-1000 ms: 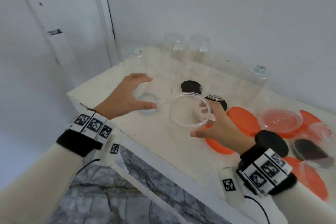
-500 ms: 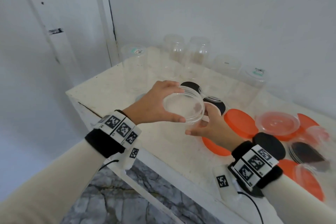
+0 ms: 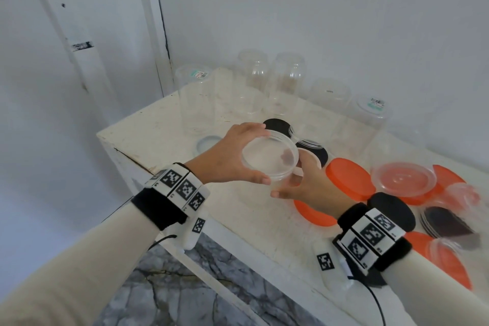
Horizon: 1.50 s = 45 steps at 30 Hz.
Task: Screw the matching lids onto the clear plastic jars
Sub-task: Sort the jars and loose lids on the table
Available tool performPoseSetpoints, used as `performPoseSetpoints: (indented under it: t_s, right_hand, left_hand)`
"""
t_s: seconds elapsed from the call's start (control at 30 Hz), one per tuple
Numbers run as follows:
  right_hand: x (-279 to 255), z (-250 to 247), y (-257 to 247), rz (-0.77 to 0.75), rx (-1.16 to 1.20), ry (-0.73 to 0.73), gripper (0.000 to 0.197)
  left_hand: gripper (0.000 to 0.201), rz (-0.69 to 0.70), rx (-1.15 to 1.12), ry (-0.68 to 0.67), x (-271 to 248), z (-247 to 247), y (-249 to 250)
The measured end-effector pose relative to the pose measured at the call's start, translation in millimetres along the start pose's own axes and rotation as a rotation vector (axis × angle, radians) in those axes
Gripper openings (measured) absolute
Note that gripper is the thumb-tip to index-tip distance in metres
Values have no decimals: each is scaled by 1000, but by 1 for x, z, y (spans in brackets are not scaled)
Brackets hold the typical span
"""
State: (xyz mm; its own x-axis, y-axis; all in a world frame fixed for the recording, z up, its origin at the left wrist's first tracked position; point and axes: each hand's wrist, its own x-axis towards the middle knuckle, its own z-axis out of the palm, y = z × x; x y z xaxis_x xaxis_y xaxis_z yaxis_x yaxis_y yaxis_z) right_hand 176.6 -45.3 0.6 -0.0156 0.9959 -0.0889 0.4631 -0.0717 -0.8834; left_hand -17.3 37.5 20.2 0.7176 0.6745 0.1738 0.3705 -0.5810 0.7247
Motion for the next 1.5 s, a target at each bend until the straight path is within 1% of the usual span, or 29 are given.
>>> performPoseSetpoints:
  t_s: [0.07, 0.1, 0.13, 0.2, 0.23, 0.3, 0.37, 0.47, 0.57, 0.67, 0.77, 0.87, 0.93, 1.03, 1.13, 1.2, 1.27, 1.3, 1.37, 1.4, 1.43, 1.5]
  right_hand:
    - [0, -11, -6, 1, -17, -68, 102]
    - [0, -18, -11, -21, -13, -60, 110]
    - [1, -25, -19, -56, -13, -33, 116]
    - [4, -36, -39, -133, -59, 5, 115]
    - [5, -39, -50, -159, -118, -4, 113]
    - [9, -40, -72, -190, -324, -81, 110]
    - [14, -33, -89, -196, -578, -195, 110]
    - [24, -22, -100, -161, -839, -312, 109]
    - [32, -18, -107, -137, -961, -367, 106]
    - [37, -16, -113, -157, -1013, -441, 102]
    - [41, -15, -114, -171, -1028, -525, 97]
    - [43, -15, -113, -147, -957, -607, 96]
    - [44, -13, -112, -138, -917, -631, 96]
    - [45, -11, -109, -125, -949, -573, 92]
    - [42, -8, -108, -85, -1066, -410, 87]
    - [37, -4, -107, -51, -1139, -305, 89]
    - [35, -6, -106, -44, -1166, -288, 95]
    - [35, -10, -107, -57, -1137, -324, 96]
    - [36, -17, -113, -103, -1017, -477, 97]
    - [36, -18, -115, -120, -989, -550, 97]
    - [37, -18, -116, -129, -993, -590, 95]
    - [37, -15, -114, -142, -1026, -561, 88]
  left_hand:
    - [128, -30, -122, 12, -4, 2, -5]
    - [137, -49, -195, 19, -7, 5, -9]
    - [140, -71, -264, 24, -10, 8, -13]
    - [140, -117, -380, 22, -15, 16, -18]
    - [140, -141, -427, 18, -17, 21, -20]
    - [141, -174, -478, 28, -16, 28, -21]
    - [140, -198, -503, 48, -13, 32, -22]
    - [127, -211, -497, 53, -10, 35, -27]
    - [110, -211, -478, 53, -8, 36, -31]
    - [103, -220, -479, 53, -6, 35, -34]
    - [93, -196, -489, 11, -6, 32, -35]
    - [87, -144, -516, -51, -6, 25, -32]
    - [89, -105, -529, -97, -6, 22, -32]
    - [104, -145, -519, -78, -7, 22, -37]
    - [103, -173, -493, -43, -6, 28, -42]
    - [104, -168, -488, -42, -6, 30, -41]
    - [101, -177, -492, -44, -6, 30, -40]
    - [100, -181, -497, -44, -6, 30, -41]
    - [105, -179, -503, -47, -6, 29, -42]
    - [107, -175, -504, -53, -7, 29, -42]
    - [108, -170, -504, -59, -6, 29, -42]
    - [108, -158, -507, -66, -7, 28, -41]
